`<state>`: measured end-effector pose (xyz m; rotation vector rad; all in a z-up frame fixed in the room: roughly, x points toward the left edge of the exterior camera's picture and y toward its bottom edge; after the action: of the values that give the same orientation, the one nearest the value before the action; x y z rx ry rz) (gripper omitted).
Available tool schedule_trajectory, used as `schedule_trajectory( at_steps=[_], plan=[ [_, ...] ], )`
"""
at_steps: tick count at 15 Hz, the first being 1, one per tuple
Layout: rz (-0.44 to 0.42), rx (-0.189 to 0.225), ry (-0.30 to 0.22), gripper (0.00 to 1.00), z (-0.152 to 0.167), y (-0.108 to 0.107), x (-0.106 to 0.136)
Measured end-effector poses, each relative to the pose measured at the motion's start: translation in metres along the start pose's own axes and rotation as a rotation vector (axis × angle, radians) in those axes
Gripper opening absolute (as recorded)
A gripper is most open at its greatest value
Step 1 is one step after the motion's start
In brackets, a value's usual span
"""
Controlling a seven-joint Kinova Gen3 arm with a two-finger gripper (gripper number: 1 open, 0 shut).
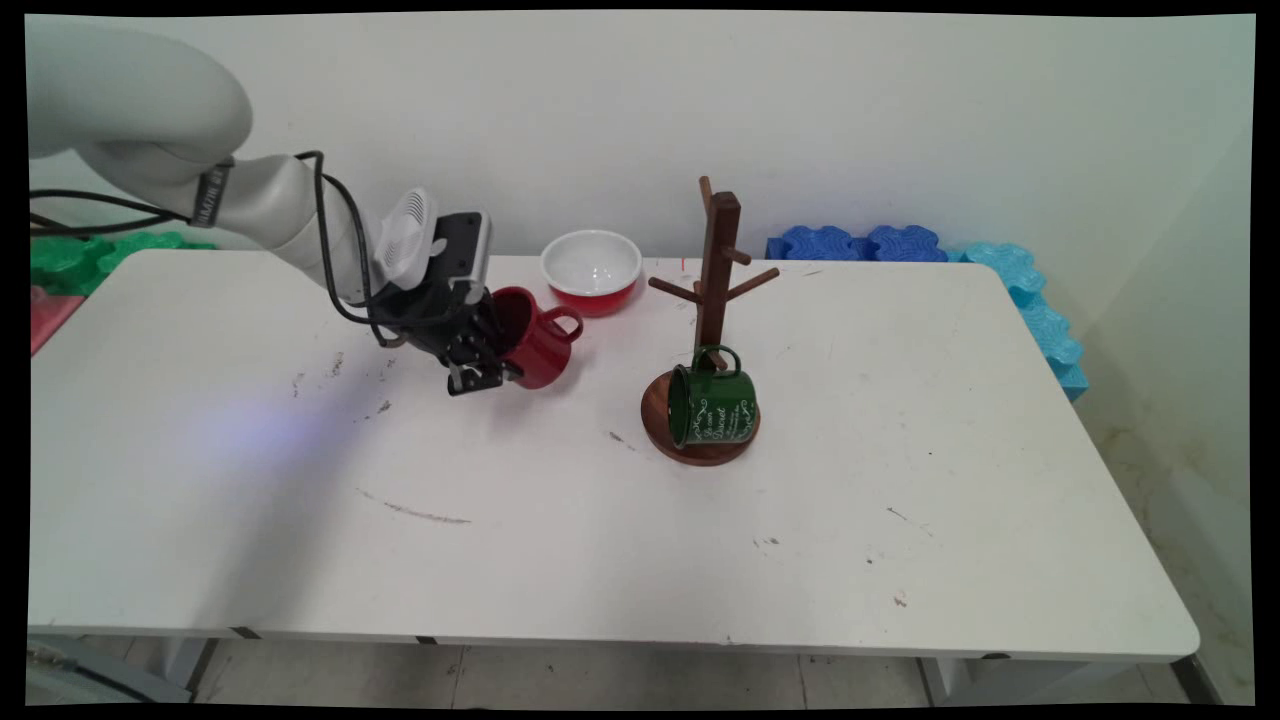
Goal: Place the picked object on the table
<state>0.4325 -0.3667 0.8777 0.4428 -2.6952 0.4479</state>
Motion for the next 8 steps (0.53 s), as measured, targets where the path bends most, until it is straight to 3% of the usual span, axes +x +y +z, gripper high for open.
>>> schedule_trajectory(
  at_steps=[8],
  plan=[
    [0.083,-0.019,-0.069,0.00,0.018,-0.006,-0.003]
  ],
)
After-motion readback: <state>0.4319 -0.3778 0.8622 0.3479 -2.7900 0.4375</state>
